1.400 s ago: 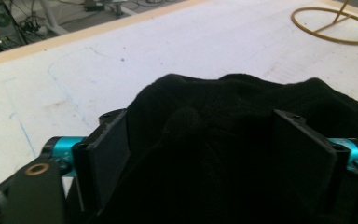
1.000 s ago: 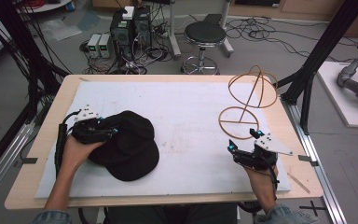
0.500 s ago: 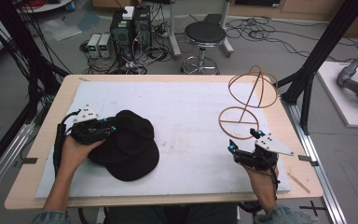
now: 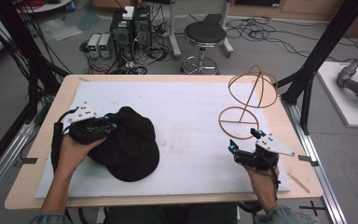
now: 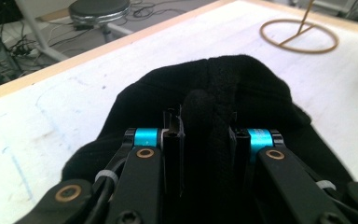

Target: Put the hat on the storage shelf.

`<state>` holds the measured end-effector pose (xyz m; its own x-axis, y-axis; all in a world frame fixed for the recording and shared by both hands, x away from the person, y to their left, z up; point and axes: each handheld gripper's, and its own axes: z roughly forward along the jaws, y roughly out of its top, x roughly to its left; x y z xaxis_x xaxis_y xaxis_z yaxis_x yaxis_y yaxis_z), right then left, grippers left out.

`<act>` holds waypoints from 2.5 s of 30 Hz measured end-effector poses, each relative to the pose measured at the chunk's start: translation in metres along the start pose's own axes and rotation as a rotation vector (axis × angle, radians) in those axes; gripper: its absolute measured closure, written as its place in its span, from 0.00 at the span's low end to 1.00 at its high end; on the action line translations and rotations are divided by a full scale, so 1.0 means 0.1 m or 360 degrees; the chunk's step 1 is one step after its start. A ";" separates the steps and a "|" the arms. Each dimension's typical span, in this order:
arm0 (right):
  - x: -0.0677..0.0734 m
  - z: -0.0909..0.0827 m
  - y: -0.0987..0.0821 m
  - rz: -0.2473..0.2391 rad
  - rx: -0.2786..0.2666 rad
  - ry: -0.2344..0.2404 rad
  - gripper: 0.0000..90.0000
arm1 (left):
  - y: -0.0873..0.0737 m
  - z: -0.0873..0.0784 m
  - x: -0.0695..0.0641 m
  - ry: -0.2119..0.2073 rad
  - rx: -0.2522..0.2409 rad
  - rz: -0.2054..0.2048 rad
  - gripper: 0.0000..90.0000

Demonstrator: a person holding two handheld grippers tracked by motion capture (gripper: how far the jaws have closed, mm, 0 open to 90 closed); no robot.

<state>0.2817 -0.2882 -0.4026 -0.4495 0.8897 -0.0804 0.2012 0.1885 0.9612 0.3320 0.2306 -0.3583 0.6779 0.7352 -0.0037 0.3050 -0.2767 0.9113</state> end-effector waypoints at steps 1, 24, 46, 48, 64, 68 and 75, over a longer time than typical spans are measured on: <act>0.00 0.00 0.00 0.0002 -0.0001 0.0000 0.15 | 0.02 -0.01 -0.01 -0.0009 -0.0017 -0.0009 0.82; 0.01 -0.01 0.00 -0.0001 -0.0004 0.0011 0.15 | 0.70 -0.10 -0.22 -0.0072 -0.0207 -0.0040 0.82; -0.01 -0.02 0.00 0.0011 -0.0018 0.0015 0.15 | 1.47 0.13 -0.36 -0.0112 -0.0407 -0.0003 0.82; -0.01 -0.01 0.00 0.0004 -0.0031 0.0017 0.15 | 1.53 0.15 -0.36 -0.0119 -0.0425 -0.0004 0.82; 0.00 -0.01 0.00 0.0012 -0.0016 0.0042 0.15 | 1.91 0.40 -0.38 -0.0248 -0.0545 -0.0087 0.82; 0.01 -0.01 0.00 -0.0002 -0.0020 0.0044 0.15 | 1.99 0.50 -0.40 -0.0275 -0.0565 -0.0095 0.82; 0.02 -0.02 -0.01 0.0000 -0.0010 0.0045 0.15 | 2.12 0.64 -0.44 -0.0322 -0.0596 -0.0109 0.82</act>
<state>0.2787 -0.2878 -0.4029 -0.4740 0.8775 -0.0730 0.1958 0.1858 0.9629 0.4099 0.0997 -0.1910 0.7933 0.5976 -0.1160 0.1153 0.0396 0.9925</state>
